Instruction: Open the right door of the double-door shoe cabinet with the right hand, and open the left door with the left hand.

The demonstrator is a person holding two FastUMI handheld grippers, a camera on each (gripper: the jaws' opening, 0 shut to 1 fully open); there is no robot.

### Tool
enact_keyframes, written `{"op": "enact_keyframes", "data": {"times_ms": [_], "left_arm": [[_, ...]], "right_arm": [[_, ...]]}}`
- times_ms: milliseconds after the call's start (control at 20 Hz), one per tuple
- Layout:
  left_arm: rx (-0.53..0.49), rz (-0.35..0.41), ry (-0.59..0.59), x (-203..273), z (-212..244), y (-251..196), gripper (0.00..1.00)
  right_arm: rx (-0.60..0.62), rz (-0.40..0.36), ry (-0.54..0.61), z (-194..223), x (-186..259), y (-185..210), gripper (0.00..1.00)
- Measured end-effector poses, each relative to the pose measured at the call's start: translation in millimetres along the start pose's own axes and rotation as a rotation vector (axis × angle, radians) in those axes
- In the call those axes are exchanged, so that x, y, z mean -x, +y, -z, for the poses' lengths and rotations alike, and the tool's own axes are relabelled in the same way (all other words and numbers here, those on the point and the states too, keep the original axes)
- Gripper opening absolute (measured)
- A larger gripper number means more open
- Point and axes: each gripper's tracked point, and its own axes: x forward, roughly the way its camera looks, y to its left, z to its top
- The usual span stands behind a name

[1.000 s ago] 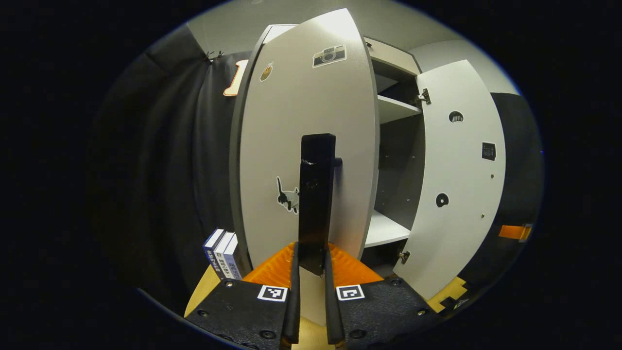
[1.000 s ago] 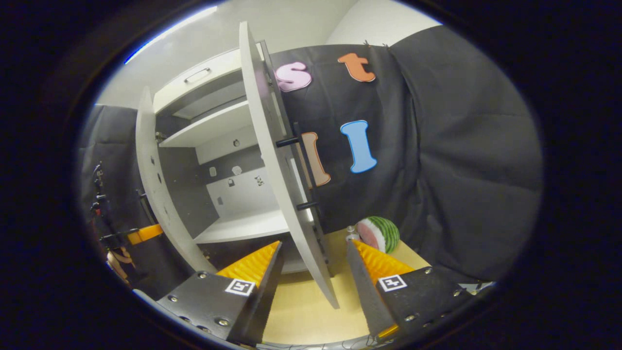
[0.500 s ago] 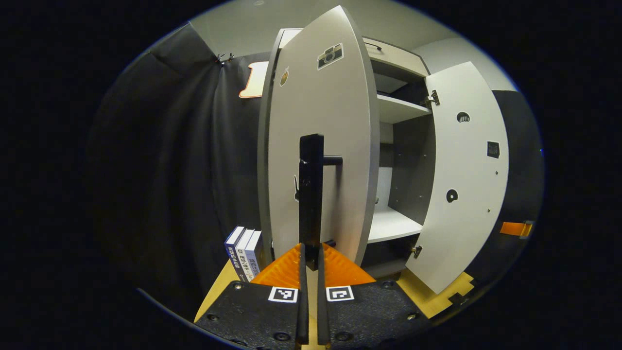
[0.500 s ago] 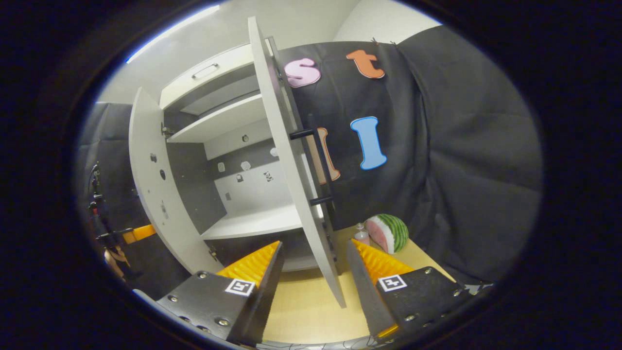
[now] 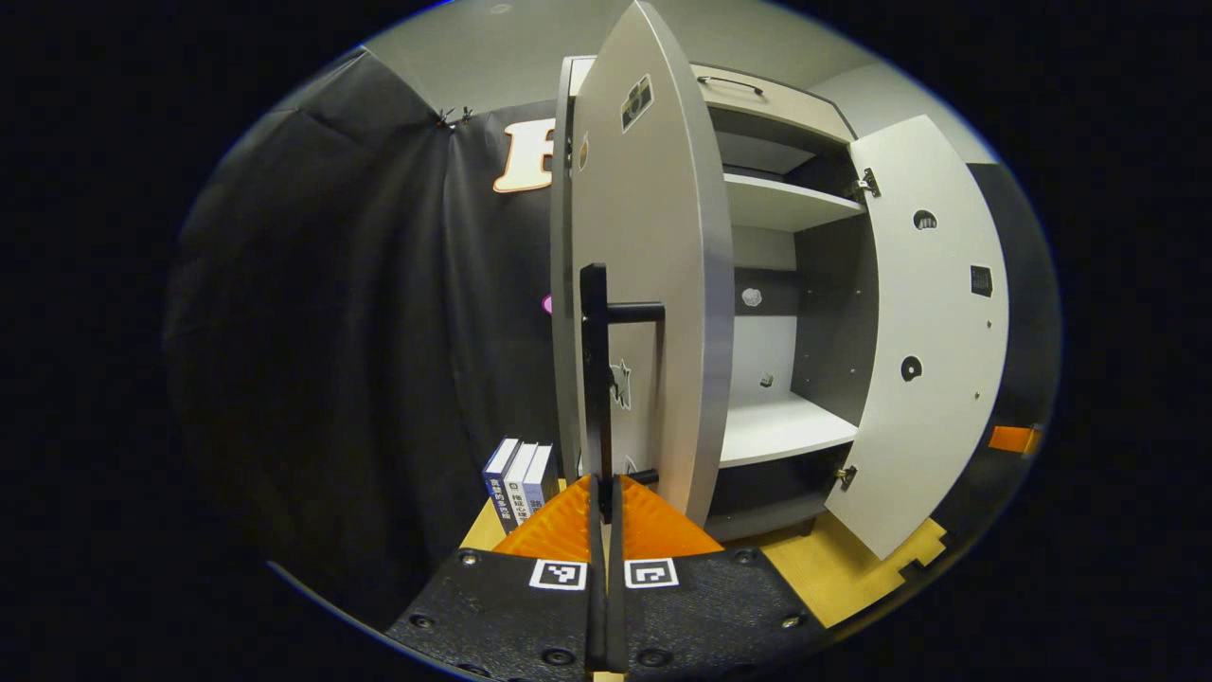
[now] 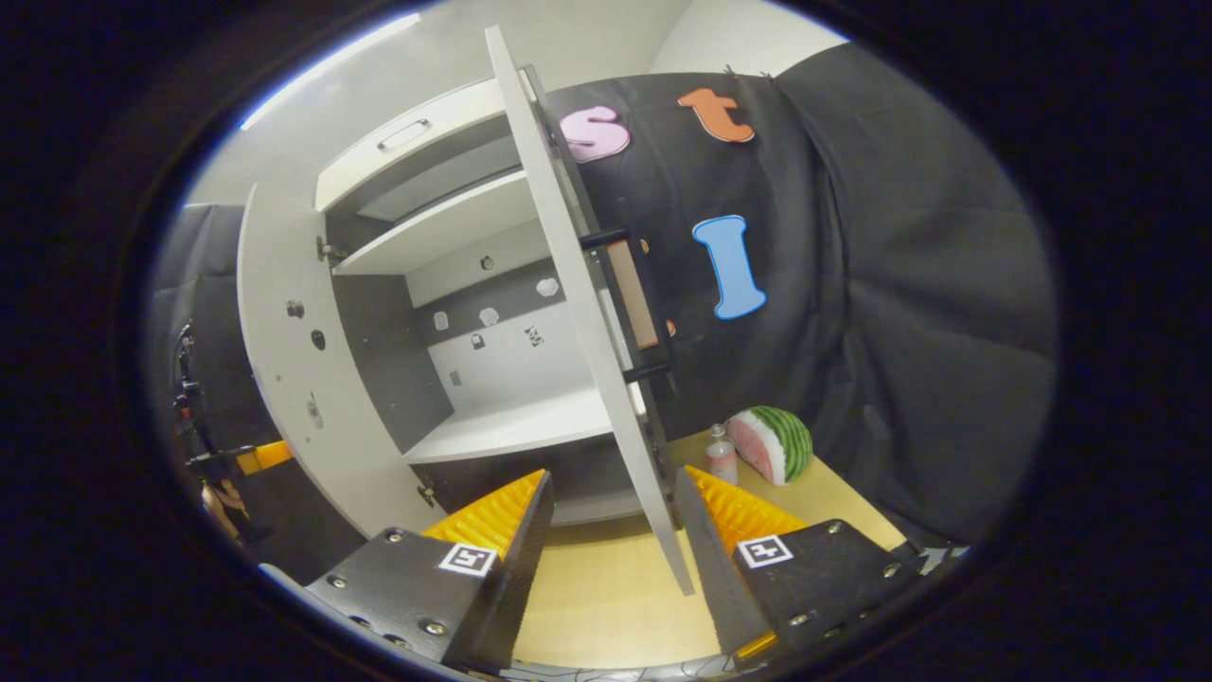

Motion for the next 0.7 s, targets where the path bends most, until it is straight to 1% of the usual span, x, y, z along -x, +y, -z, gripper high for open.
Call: {"op": "enact_keyframes", "data": {"times_ms": [50, 150, 300, 400, 450, 500, 550, 700], "left_arm": [[0.011, -0.001, -0.001, -0.1, 0.4, 0.9, 0.01], [0.01, -0.028, -0.005, 1.1, 1.5, 12.2, 0.0], [-0.043, -0.131, -0.003, 2.1, 2.1, 49.8, 0.0], [-0.057, -0.176, 0.006, -0.7, 1.5, 75.1, 0.0], [-0.014, -0.151, 0.004, -0.6, 1.9, 74.6, 0.0], [0.03, -0.12, -0.027, 2.6, -4.3, 66.2, 0.0], [0.041, -0.108, -0.027, 2.1, -0.8, 65.6, 0.0], [-0.049, -0.127, -0.021, -0.7, 3.6, 73.1, 0.0]], "right_arm": [[0.003, 0.001, -0.001, -0.3, 0.8, 0.0, 0.77], [0.01, 0.007, -0.001, -0.4, 2.2, -2.8, 0.77], [0.023, 0.021, 0.0, 0.3, 6.4, -7.8, 0.77], [0.029, 0.02, 0.008, 2.4, 6.3, -7.6, 0.77], [0.032, 0.018, 0.012, 2.9, 5.3, -7.2, 0.77], [0.036, 0.014, 0.013, 1.8, 4.1, -5.8, 0.77], [0.039, 0.009, 0.01, 0.8, 2.8, -2.5, 0.77], [0.062, -0.009, -0.001, -5.3, -4.4, 12.9, 0.77]]}}
